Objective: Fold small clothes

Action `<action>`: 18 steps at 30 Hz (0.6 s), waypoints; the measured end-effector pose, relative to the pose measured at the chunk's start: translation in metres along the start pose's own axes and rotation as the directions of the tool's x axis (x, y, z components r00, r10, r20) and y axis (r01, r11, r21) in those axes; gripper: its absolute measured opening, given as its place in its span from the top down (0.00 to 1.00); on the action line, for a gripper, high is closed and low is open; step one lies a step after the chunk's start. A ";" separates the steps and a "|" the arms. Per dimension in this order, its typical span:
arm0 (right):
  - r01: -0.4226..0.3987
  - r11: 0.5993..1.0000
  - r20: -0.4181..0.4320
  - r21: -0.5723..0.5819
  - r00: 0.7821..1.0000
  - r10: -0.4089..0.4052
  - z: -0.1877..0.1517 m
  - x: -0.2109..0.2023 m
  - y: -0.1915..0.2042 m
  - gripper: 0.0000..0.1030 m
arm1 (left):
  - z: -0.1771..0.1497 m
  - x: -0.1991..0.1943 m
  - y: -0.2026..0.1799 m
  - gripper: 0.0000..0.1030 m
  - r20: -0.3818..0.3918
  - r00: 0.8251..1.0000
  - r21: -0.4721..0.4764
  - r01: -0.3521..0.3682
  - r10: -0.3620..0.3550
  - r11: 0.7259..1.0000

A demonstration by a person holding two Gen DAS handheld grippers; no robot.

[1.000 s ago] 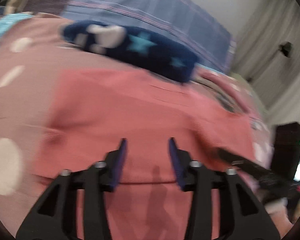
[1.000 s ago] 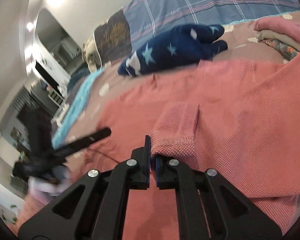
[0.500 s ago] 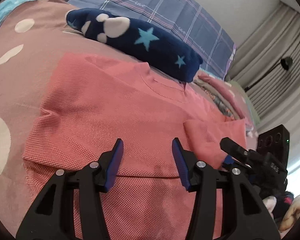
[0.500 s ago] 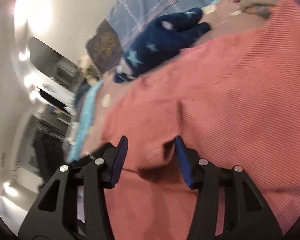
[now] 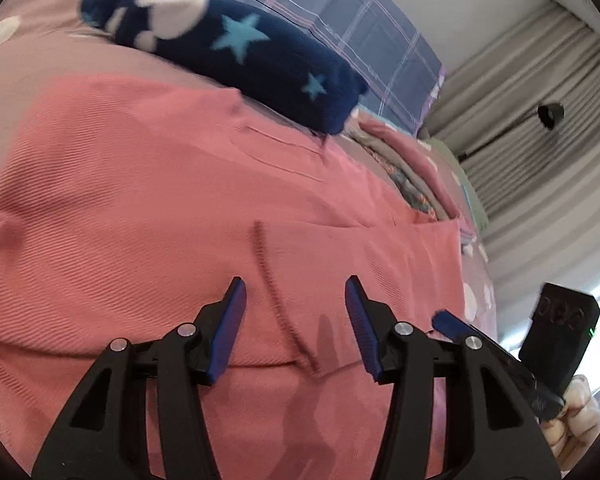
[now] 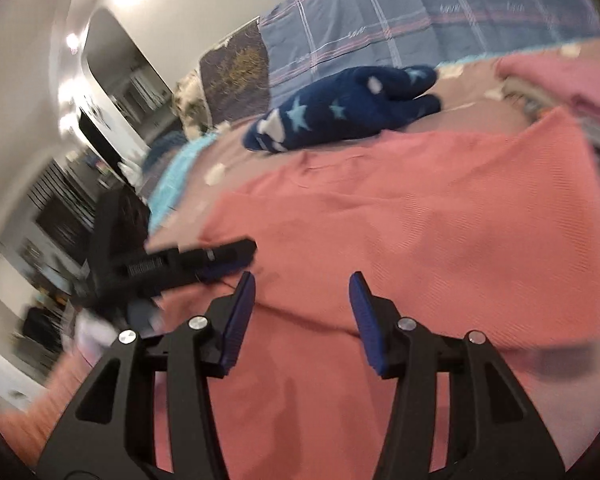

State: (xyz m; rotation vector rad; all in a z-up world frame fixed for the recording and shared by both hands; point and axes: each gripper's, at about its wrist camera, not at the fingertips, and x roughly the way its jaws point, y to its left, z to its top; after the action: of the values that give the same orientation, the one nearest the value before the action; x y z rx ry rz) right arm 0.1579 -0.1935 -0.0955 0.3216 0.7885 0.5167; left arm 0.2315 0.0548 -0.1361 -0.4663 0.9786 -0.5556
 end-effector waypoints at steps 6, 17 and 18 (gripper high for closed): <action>0.066 0.998 -0.022 0.009 0.998 -0.066 -0.026 -0.012 -0.017 0.51 | 0.007 0.013 -0.031 0.97 0.001 1.000 0.055 0.011 -0.011 0.998; 0.137 0.983 0.040 0.119 0.989 -0.142 -0.028 -0.013 -0.046 0.51 | 0.060 -0.086 -0.100 0.96 0.260 0.965 0.254 -0.030 -0.039 0.967; 0.125 0.985 0.052 0.117 0.990 -0.132 -0.027 -0.014 -0.046 0.51 | 0.062 -0.091 -0.096 0.96 0.272 0.962 0.251 -0.049 -0.022 0.967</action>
State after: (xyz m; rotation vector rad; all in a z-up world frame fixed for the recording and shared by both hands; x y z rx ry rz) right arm 0.1445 -0.2371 -0.1266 0.3872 0.7765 0.3398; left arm 0.2235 0.0453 0.0094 -0.2943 0.6338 -0.5790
